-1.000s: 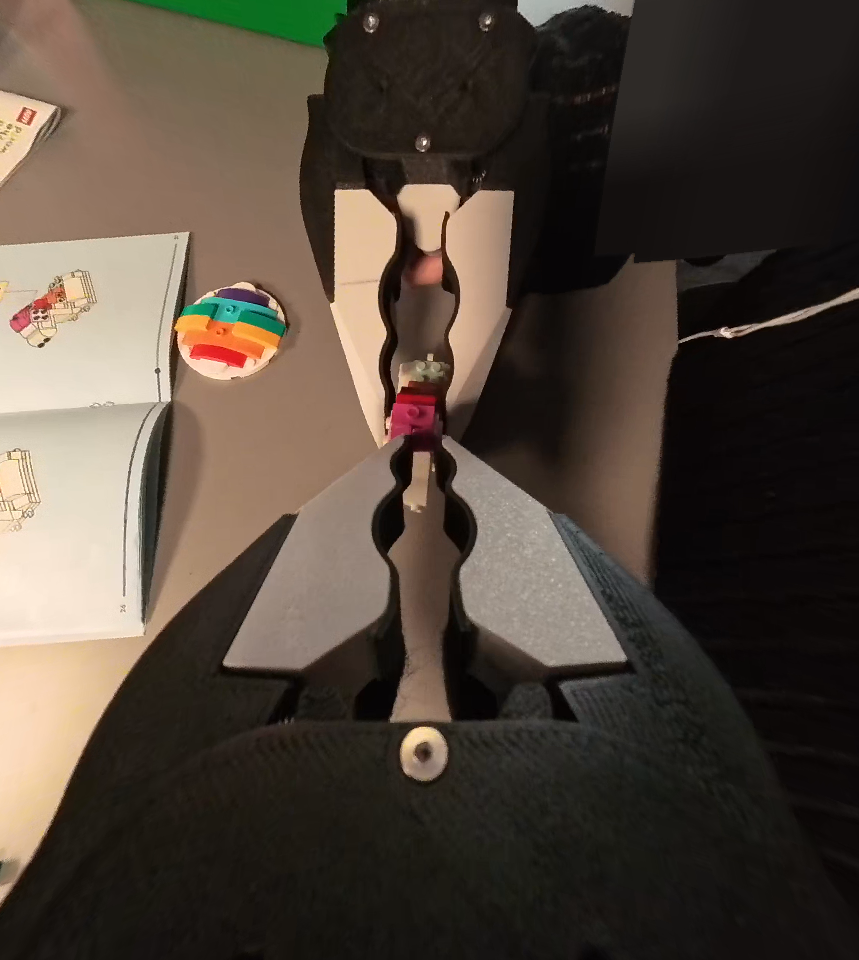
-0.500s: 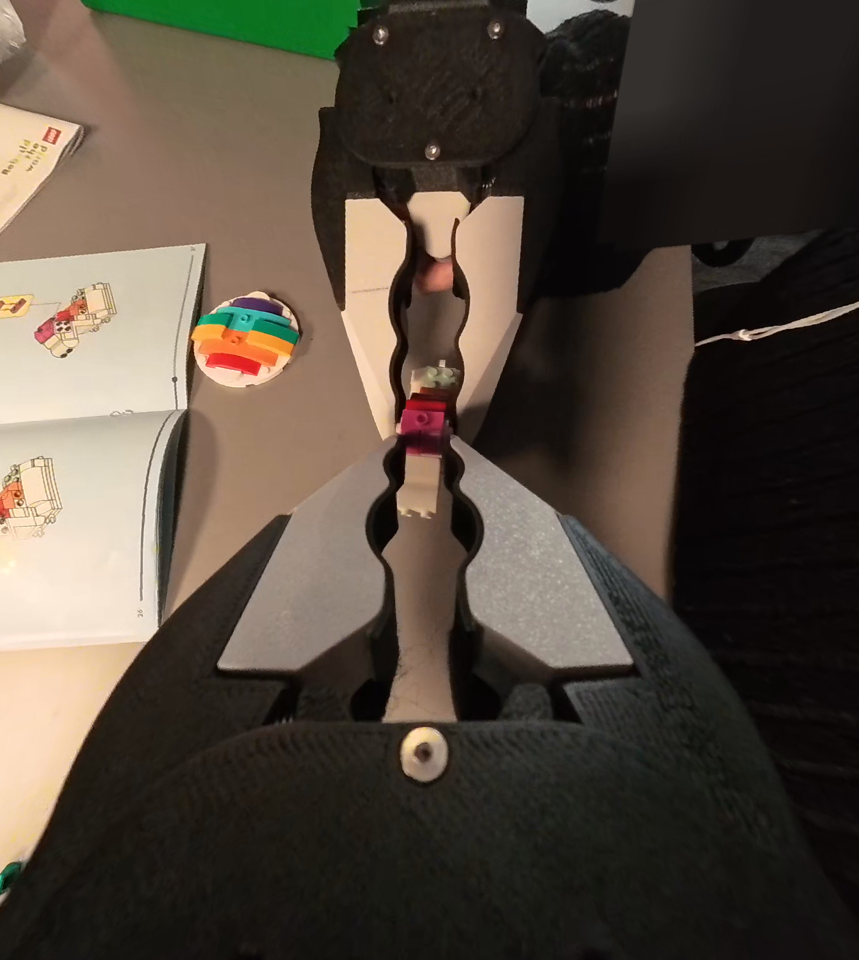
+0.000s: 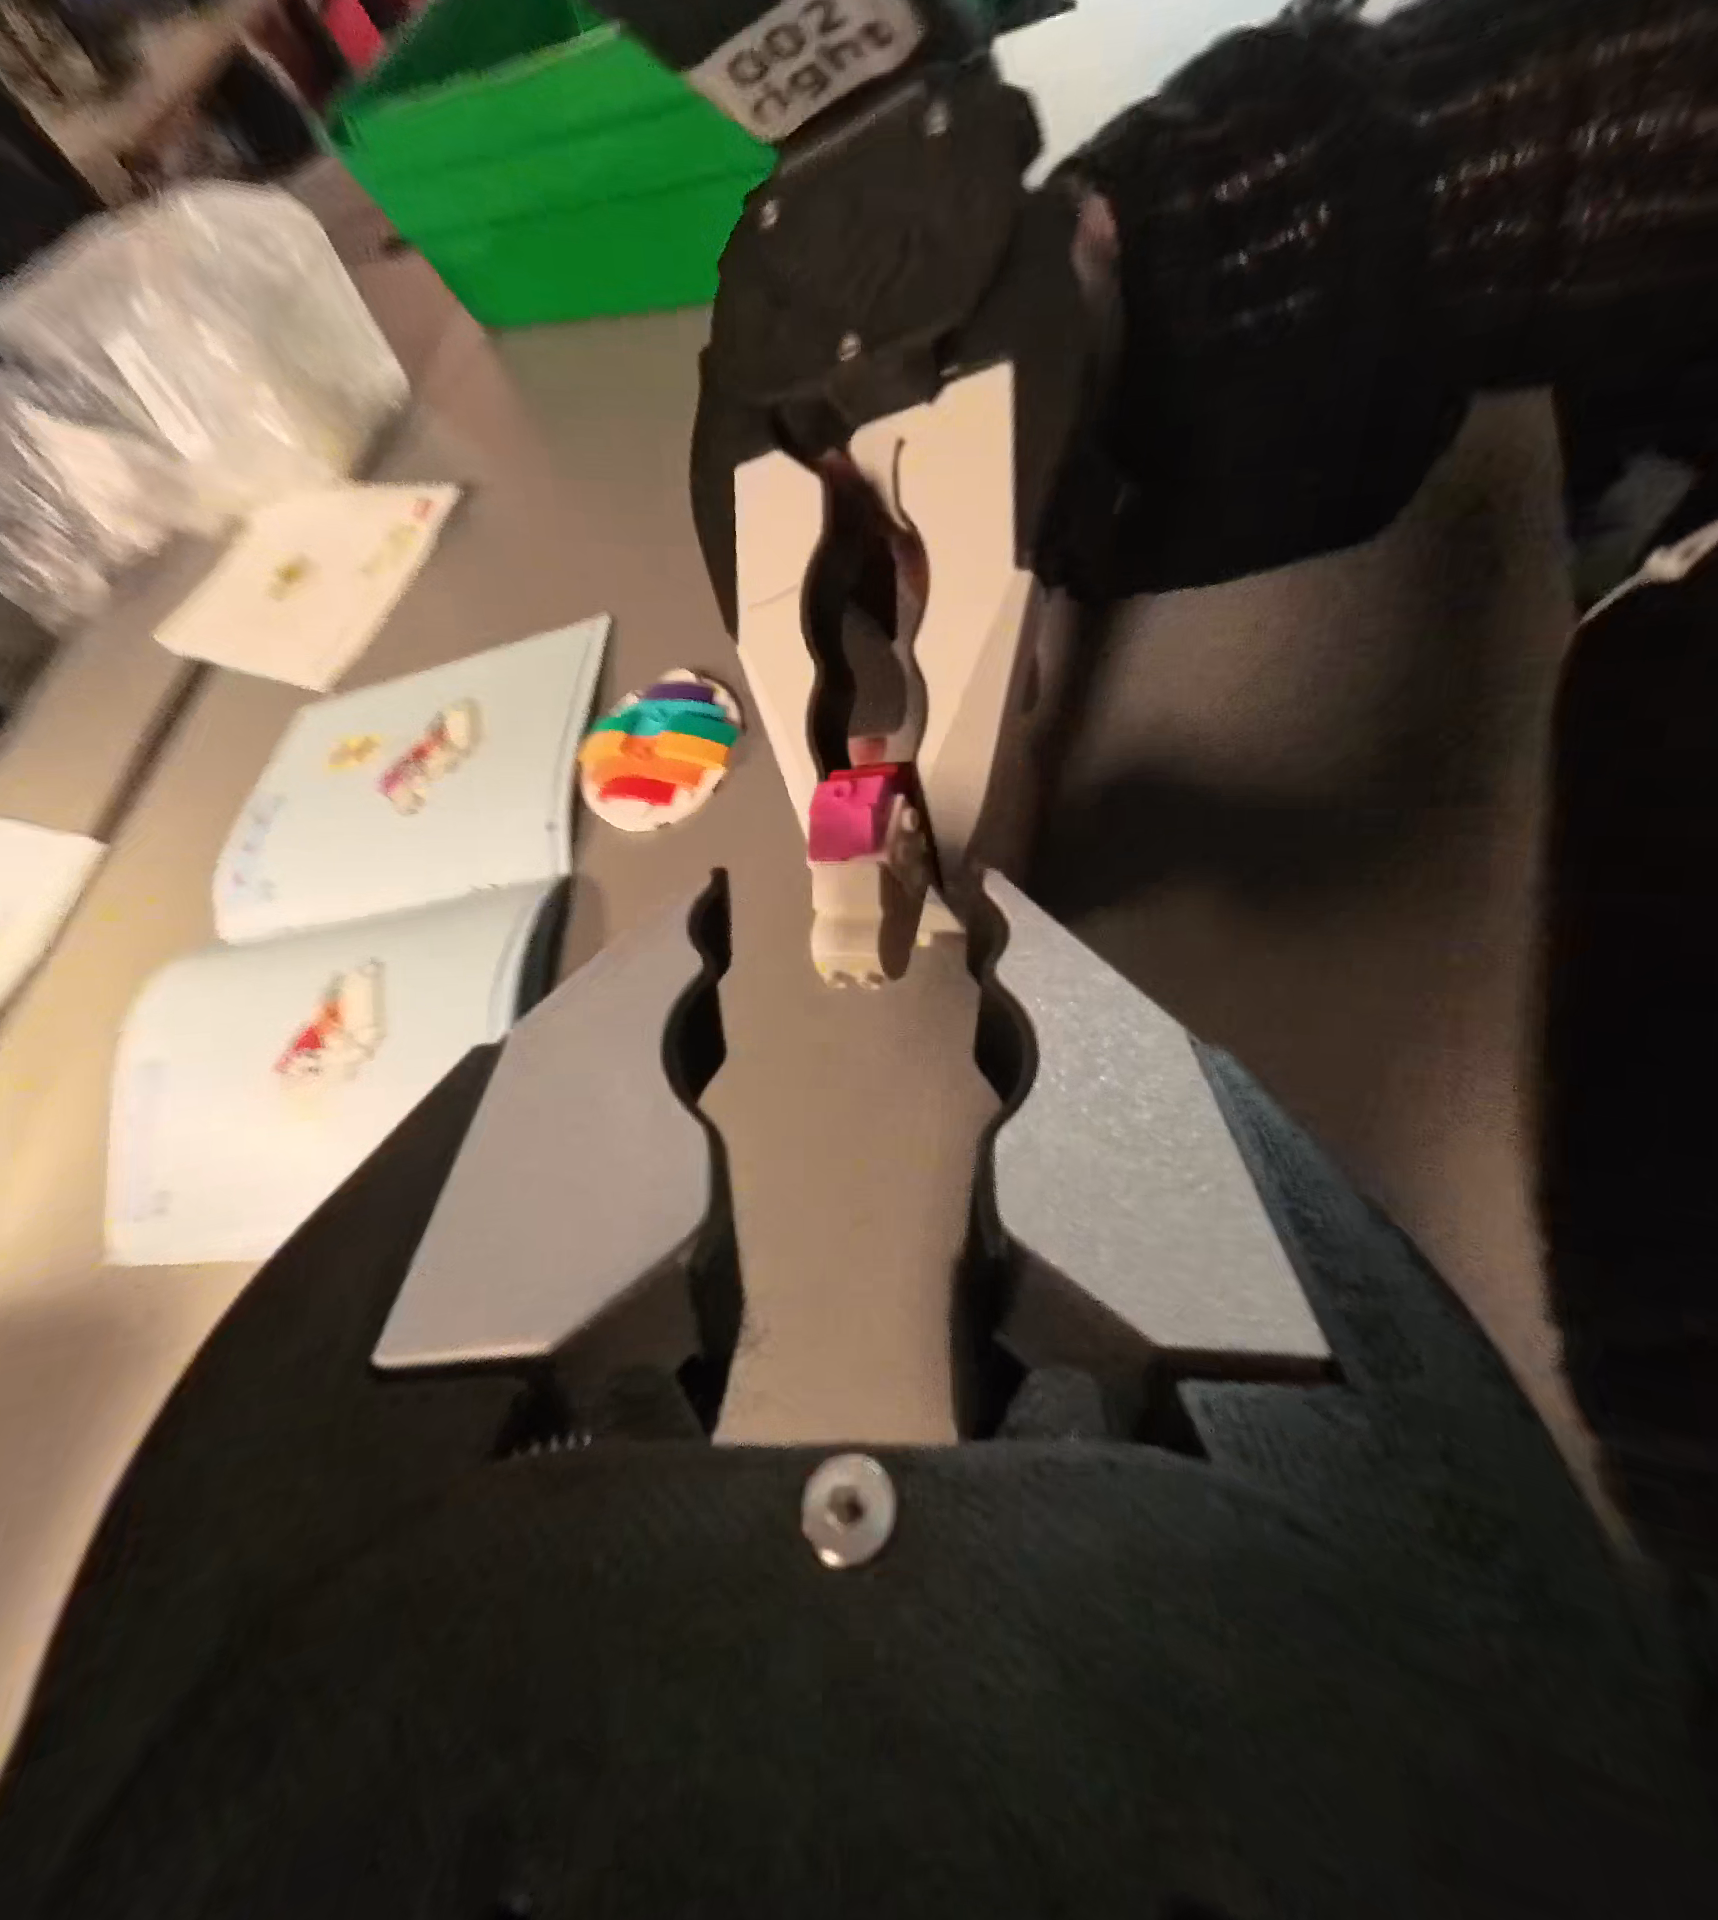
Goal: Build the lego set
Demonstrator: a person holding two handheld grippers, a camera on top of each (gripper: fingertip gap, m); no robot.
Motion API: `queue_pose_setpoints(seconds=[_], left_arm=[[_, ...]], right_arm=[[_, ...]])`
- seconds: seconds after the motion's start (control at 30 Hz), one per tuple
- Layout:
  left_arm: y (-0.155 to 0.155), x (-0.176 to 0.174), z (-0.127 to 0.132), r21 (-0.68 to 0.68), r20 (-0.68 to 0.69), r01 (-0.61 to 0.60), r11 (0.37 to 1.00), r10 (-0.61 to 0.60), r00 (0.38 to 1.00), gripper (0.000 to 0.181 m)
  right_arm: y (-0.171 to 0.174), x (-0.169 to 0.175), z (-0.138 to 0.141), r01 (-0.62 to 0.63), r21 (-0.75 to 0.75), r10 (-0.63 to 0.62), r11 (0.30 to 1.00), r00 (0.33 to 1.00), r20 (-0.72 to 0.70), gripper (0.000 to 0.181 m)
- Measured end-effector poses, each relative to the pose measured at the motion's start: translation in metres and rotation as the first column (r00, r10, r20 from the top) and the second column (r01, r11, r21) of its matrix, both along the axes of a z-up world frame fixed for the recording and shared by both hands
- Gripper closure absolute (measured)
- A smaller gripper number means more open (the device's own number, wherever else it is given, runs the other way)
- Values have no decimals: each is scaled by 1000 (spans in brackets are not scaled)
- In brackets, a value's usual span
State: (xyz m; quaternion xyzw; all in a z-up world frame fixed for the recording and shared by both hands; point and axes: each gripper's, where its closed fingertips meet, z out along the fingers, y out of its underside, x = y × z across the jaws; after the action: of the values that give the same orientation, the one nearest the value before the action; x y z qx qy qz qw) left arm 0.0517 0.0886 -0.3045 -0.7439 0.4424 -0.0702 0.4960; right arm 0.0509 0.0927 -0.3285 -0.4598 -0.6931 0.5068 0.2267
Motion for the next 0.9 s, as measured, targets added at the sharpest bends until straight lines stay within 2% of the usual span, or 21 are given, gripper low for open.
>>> queue_pose_setpoints(seconds=[0.03, 0.17, 0.37, 0.6, 0.9], left_arm=[[1, -1, 3, 80, -46, 3, 997, 0, 999, 131], [-9, 13, 11, 330, -258, 154, 931, -68, 964, 140], [0, 13, -3, 416, -497, 250, 875, -12, 868, 140], [6, 12, -6, 433, -554, 288, 854, 0, 833, 138], [7, 14, -7, 456, -548, 291, 841, 8, 837, 145]], right_arm=[[0, 1, 1, -3, -21, 3, 1000, 1000, 0, 160], [0, 2, 7, -12, -113, 11, 993, 1000, -3, 160], [-2, 3, 12, -32, -188, 30, 982, 999, -9, 160], [-4, 4, 12, -42, -214, 43, 976, 999, 2, 160], [-6, 5, 14, -59, -253, 62, 966, 998, 6, 160]])
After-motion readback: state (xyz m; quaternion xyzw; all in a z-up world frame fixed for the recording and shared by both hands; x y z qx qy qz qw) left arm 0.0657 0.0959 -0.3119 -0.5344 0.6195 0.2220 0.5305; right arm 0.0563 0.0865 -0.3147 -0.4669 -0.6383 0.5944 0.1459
